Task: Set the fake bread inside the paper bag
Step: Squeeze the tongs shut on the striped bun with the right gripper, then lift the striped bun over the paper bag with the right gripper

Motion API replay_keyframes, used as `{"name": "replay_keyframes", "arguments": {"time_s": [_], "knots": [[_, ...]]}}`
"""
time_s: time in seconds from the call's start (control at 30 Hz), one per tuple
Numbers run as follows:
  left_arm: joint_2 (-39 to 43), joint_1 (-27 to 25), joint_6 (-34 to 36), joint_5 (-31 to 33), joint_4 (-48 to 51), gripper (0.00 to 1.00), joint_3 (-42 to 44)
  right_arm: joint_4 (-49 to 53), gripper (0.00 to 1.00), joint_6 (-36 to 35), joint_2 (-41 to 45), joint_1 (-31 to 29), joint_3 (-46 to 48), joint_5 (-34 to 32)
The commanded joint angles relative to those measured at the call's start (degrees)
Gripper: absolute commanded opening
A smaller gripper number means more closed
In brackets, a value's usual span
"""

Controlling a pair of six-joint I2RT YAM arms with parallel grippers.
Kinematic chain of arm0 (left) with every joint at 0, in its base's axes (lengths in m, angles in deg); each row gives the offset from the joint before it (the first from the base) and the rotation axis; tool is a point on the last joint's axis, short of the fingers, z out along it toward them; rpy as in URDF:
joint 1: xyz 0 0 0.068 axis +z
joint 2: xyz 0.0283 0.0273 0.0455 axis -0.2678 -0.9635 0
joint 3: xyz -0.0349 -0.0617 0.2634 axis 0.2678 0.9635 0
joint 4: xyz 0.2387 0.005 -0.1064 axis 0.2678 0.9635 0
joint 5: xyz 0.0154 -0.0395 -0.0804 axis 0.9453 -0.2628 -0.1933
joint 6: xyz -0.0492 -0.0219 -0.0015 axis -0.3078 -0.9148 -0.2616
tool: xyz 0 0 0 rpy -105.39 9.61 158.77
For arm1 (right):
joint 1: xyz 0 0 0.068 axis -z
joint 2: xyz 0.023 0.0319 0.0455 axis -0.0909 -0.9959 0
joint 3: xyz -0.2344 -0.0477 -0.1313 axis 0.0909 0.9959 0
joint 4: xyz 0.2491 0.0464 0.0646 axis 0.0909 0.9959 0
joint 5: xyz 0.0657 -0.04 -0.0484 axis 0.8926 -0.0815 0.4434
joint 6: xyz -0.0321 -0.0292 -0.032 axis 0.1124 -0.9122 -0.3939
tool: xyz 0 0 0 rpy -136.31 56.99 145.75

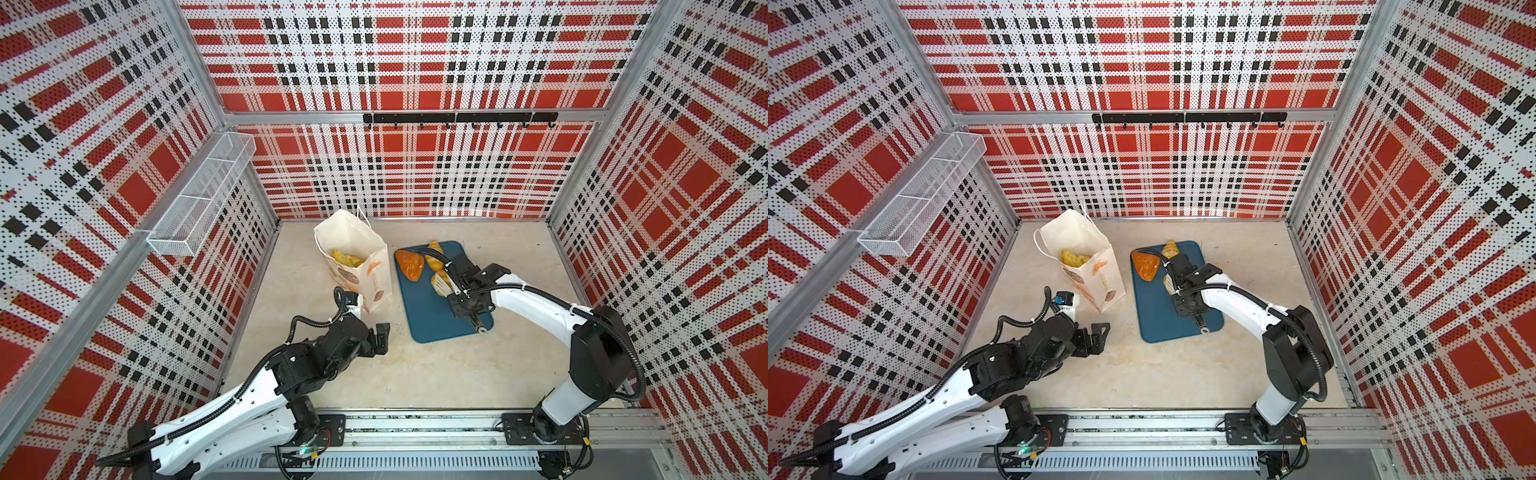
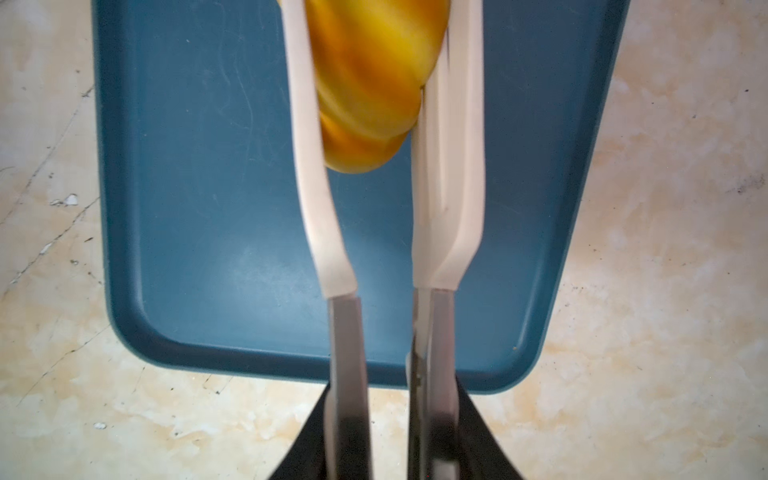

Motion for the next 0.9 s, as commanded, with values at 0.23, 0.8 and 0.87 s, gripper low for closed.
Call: {"name": "replay_keyframes", "arguments": {"time_s": [0.23, 0.8, 0.87], "knots": [[-1.0, -1.3, 0.3, 2.2, -2.2, 1.00, -2.3, -4.5, 0.37, -0.2, 7.6, -2.0, 0.9, 3.5], [-0.3, -1.3, 3.2, 4.0, -2.3, 0.99, -4.6, -5.2, 0.39, 0.5, 11.2, -7.4, -4.5, 3.9], [0.2, -1.3, 3.5, 4.3, -2.2, 0.99, -4.9, -5.4, 0.39, 0.3, 11.2, -7.9, -5.5, 4.2]]}}
